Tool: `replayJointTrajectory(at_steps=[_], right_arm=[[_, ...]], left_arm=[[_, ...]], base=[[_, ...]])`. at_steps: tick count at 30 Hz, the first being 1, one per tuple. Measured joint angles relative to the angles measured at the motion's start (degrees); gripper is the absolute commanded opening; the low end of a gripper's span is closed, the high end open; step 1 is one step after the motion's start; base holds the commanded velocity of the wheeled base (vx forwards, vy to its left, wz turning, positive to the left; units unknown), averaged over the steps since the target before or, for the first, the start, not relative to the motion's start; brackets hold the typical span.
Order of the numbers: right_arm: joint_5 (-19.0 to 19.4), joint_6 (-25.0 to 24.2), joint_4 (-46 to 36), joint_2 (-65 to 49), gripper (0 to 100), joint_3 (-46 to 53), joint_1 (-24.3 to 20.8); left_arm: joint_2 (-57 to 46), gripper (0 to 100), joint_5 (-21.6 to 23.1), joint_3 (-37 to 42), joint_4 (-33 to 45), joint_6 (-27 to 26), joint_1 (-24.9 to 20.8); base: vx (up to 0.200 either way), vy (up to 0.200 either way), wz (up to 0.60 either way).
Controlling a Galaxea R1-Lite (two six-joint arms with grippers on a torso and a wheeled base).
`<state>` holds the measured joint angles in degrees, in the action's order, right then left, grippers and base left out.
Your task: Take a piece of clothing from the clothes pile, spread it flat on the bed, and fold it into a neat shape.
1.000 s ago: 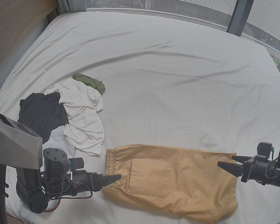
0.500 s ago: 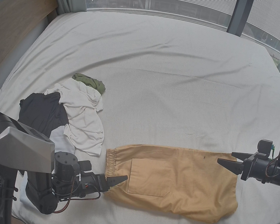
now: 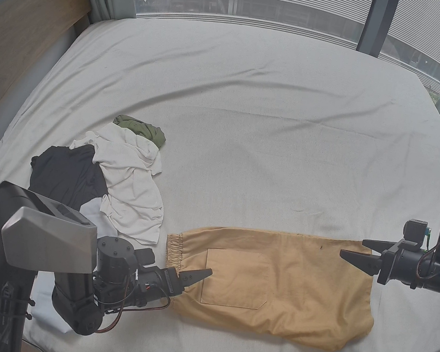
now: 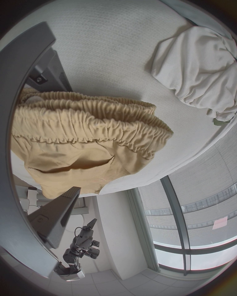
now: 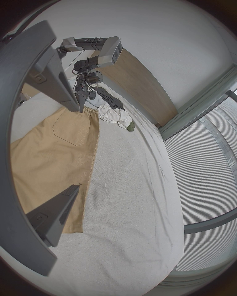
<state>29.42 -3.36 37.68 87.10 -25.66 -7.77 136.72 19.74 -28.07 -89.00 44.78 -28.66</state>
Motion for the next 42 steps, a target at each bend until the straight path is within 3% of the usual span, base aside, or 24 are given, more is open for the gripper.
replayJointTrajectory(at_steps=[6, 7, 20, 32, 42], right_arm=[[-0.1, 0.0, 0.0, 0.0, 100, 0.0, -0.3], [-0.1, 0.0, 0.0, 0.0, 100, 0.0, -0.3], [-0.1, 0.0, 0.0, 0.2, 100, 0.1, -0.4], [0.0, 0.1, 0.1, 1.5, 100, 0.3, -0.3], [0.0, 0.2, 0.1, 2.1, 100, 0.3, -0.4]], left_arm=[[0.1, 100, -1.2, -0.6, 0.0, 3.4, 0.2], [0.1, 0, -1.4, -0.6, 0.0, 3.9, 0.2], [-0.2, 0, -3.2, 0.4, 0.1, 4.8, 0.2], [-5.0, 0, -4.4, 7.9, 0.0, 4.5, 0.5], [-7.5, 0, -3.6, 11.2, 0.0, 3.0, 4.7]], base=[[0.000, 0.000, 0.00], [0.000, 0.000, 0.00], [0.000, 0.000, 0.00], [0.000, 0.000, 0.00], [0.000, 0.000, 0.00]])
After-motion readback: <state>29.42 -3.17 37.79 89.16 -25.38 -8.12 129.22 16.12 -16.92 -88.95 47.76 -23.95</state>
